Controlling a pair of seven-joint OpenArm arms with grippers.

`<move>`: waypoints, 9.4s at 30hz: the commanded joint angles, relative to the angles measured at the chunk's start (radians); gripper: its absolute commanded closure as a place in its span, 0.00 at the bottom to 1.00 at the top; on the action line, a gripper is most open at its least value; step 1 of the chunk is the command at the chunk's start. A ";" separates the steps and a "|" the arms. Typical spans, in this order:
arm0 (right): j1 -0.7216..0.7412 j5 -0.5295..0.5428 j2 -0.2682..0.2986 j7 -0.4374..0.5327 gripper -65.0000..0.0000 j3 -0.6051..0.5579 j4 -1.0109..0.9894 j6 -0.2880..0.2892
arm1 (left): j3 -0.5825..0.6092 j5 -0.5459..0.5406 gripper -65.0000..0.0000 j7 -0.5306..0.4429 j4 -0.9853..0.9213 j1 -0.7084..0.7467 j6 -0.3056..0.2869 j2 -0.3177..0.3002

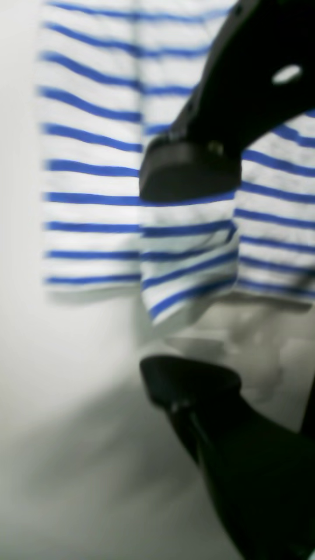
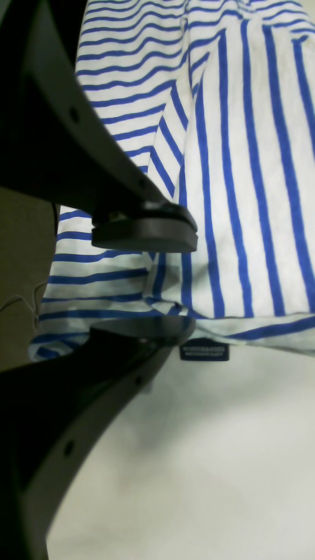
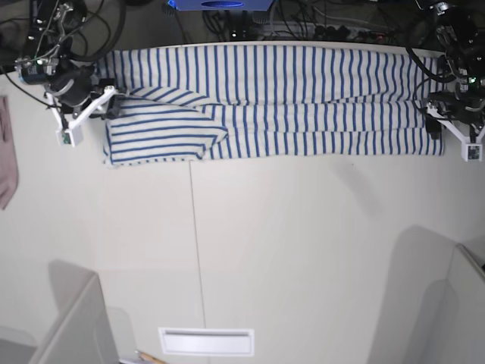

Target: Fold the T-shirt properly

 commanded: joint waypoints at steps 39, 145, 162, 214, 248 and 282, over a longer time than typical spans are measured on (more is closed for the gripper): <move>0.467 -0.194 0.017 0.183 1.00 -0.242 -0.595 -0.001 | -0.072 0.193 1.00 -0.123 -0.539 -0.447 0.009 0.089; 0.002 -0.186 -0.106 0.300 1.00 -0.242 -0.046 0.002 | 0.123 -0.321 1.00 0.016 0.017 -0.070 -0.054 0.049; 0.002 -0.186 -0.111 0.272 1.00 -0.242 -0.046 0.002 | 0.358 -0.321 1.00 0.018 0.023 -0.120 0.064 0.156; -0.005 -0.186 -0.111 0.272 1.00 -0.242 -0.046 0.002 | 0.597 -0.321 1.00 0.013 -0.037 -0.185 0.221 0.178; 0.005 -0.186 -0.111 0.272 1.00 -0.241 -0.046 0.004 | 0.808 -0.328 0.07 0.015 -0.032 -0.185 0.221 0.303; 0.613 0.324 0.141 -0.007 0.32 -0.121 -0.819 0.005 | -0.194 -0.323 1.00 0.010 0.114 0.110 0.179 0.098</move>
